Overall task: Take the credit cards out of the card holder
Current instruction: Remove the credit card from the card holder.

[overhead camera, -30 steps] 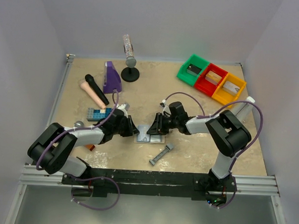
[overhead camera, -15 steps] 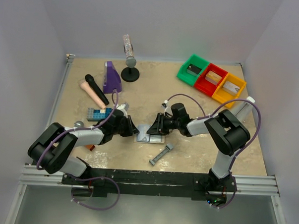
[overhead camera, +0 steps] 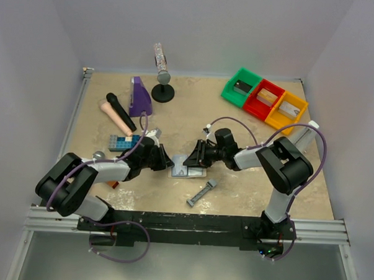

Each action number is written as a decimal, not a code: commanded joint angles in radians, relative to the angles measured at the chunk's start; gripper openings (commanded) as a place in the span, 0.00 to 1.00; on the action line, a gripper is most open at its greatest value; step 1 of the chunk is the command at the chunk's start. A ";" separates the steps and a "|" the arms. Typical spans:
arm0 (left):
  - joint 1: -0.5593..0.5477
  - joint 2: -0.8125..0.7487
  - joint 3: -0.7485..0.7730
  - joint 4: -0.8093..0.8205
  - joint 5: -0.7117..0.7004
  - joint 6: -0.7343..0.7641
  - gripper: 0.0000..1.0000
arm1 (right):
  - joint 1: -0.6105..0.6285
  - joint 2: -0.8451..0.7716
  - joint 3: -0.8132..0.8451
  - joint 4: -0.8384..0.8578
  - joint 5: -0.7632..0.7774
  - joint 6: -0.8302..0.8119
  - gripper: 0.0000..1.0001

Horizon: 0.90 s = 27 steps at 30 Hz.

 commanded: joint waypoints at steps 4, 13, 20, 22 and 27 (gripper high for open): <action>-0.012 0.034 -0.012 0.023 0.051 -0.009 0.16 | 0.007 0.011 0.017 0.091 -0.060 0.015 0.34; -0.028 0.047 -0.015 0.055 0.062 -0.023 0.15 | 0.008 0.017 0.025 0.111 -0.064 0.037 0.35; -0.041 0.057 -0.025 0.084 0.065 -0.038 0.14 | 0.007 0.020 0.014 0.164 -0.054 0.068 0.35; -0.042 0.060 -0.029 0.093 0.070 -0.041 0.14 | 0.007 0.023 0.015 0.165 -0.058 0.071 0.36; -0.047 0.060 -0.029 0.102 0.070 -0.044 0.14 | 0.010 0.034 0.021 0.162 -0.066 0.072 0.36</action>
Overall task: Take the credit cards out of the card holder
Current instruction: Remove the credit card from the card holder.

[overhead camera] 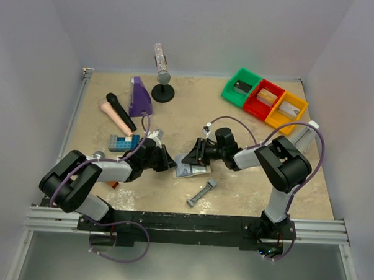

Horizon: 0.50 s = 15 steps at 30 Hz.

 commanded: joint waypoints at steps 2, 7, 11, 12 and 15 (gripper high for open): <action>-0.024 0.018 -0.017 0.016 0.045 -0.010 0.14 | 0.014 0.017 0.025 0.075 -0.050 0.016 0.36; -0.027 0.018 -0.014 0.026 0.048 -0.018 0.14 | 0.016 0.024 0.038 0.047 -0.059 0.007 0.37; -0.029 0.017 -0.014 0.028 0.045 -0.018 0.15 | 0.019 0.031 0.046 0.031 -0.062 0.001 0.37; -0.029 0.017 -0.013 0.030 0.048 -0.018 0.15 | 0.020 0.031 0.051 0.017 -0.065 -0.004 0.37; -0.032 0.016 -0.014 0.030 0.045 -0.018 0.15 | 0.025 0.028 0.060 -0.012 -0.067 -0.016 0.37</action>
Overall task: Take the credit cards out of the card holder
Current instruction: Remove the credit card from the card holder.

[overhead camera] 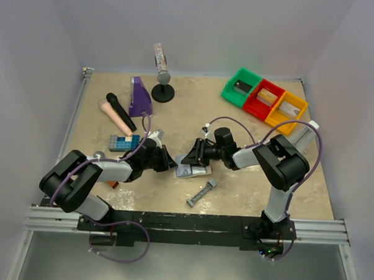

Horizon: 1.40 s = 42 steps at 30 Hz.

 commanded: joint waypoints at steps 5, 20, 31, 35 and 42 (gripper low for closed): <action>-0.025 0.013 -0.016 0.009 0.032 -0.009 0.14 | 0.025 -0.022 0.041 -0.048 -0.022 -0.038 0.35; -0.026 0.005 -0.028 -0.028 0.000 -0.009 0.11 | 0.022 -0.085 0.026 -0.107 -0.002 -0.073 0.34; -0.023 0.007 -0.031 -0.040 -0.011 -0.006 0.00 | 0.021 -0.102 0.026 -0.145 0.007 -0.096 0.33; -0.023 0.010 -0.030 -0.047 -0.020 -0.005 0.00 | 0.019 -0.117 0.026 -0.165 0.017 -0.110 0.33; -0.023 0.005 -0.034 -0.066 -0.040 -0.002 0.00 | 0.019 -0.125 0.021 -0.171 0.021 -0.116 0.33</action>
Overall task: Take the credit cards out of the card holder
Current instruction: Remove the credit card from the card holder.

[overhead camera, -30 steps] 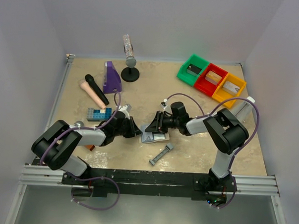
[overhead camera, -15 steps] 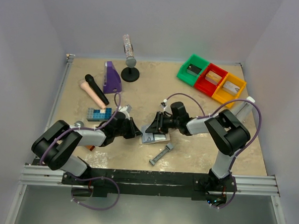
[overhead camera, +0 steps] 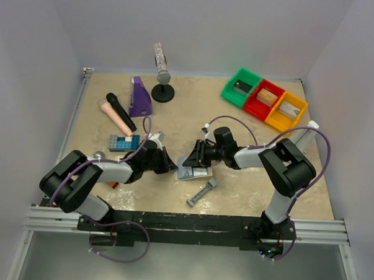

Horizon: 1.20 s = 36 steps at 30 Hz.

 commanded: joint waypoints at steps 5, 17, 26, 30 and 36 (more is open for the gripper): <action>-0.007 0.009 -0.026 -0.061 -0.044 0.016 0.00 | 0.003 -0.052 0.007 -0.005 -0.010 -0.029 0.33; -0.009 0.023 -0.028 -0.083 -0.077 0.009 0.00 | -0.004 -0.091 -0.007 -0.063 0.008 -0.073 0.31; -0.007 0.010 -0.031 -0.103 -0.096 0.009 0.00 | -0.007 -0.121 -0.013 -0.118 0.028 -0.106 0.30; -0.009 -0.002 -0.029 -0.120 -0.106 0.013 0.00 | -0.010 -0.140 -0.024 -0.129 0.044 -0.115 0.29; -0.007 -0.003 -0.028 -0.130 -0.115 0.016 0.00 | -0.010 -0.149 -0.029 -0.129 0.044 -0.116 0.28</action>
